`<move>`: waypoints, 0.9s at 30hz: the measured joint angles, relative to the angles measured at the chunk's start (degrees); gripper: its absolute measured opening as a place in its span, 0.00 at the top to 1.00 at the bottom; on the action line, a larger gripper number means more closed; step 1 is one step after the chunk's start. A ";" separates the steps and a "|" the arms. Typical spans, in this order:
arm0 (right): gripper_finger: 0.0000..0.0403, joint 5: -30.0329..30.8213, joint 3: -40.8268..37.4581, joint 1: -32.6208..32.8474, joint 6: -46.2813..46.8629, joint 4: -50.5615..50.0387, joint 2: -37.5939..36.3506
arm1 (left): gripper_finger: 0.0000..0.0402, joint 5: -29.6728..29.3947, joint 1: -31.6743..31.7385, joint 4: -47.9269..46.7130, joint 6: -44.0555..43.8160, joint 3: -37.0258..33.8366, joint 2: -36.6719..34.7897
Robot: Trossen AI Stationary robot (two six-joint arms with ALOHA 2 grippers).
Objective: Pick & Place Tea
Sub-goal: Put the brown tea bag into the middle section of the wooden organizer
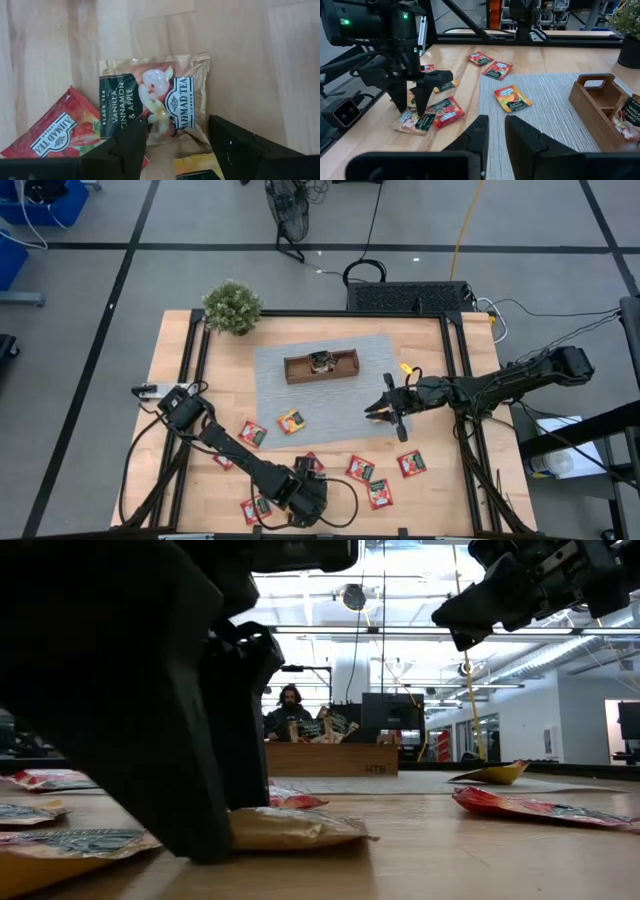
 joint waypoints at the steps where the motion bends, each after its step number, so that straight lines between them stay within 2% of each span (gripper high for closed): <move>1: 0.88 0.00 0.00 0.00 0.00 -0.01 0.00 | 0.47 0.03 0.01 -0.03 -0.48 0.00 0.00; 6: 0.88 0.00 0.00 0.00 0.00 -0.01 0.00 | 0.58 2.64 -0.02 0.01 -0.57 0.00 0.00; 15: 0.88 0.00 0.00 0.00 0.00 -0.01 0.00 | 0.95 7.20 -0.03 0.69 -0.52 -0.02 -0.04; 19: 0.88 0.00 0.00 0.00 0.00 -0.01 0.00 | 0.97 7.09 -0.38 -0.61 2.28 0.43 -0.14; 23: 0.88 0.00 0.00 0.00 1.25 0.05 0.07 | 0.98 0.39 -1.91 -7.70 8.28 3.94 -0.20; 27: 0.88 0.00 -0.39 0.00 2.94 4.67 2.34 | 0.99 -16.76 -2.92 -17.09 12.59 9.73 -0.50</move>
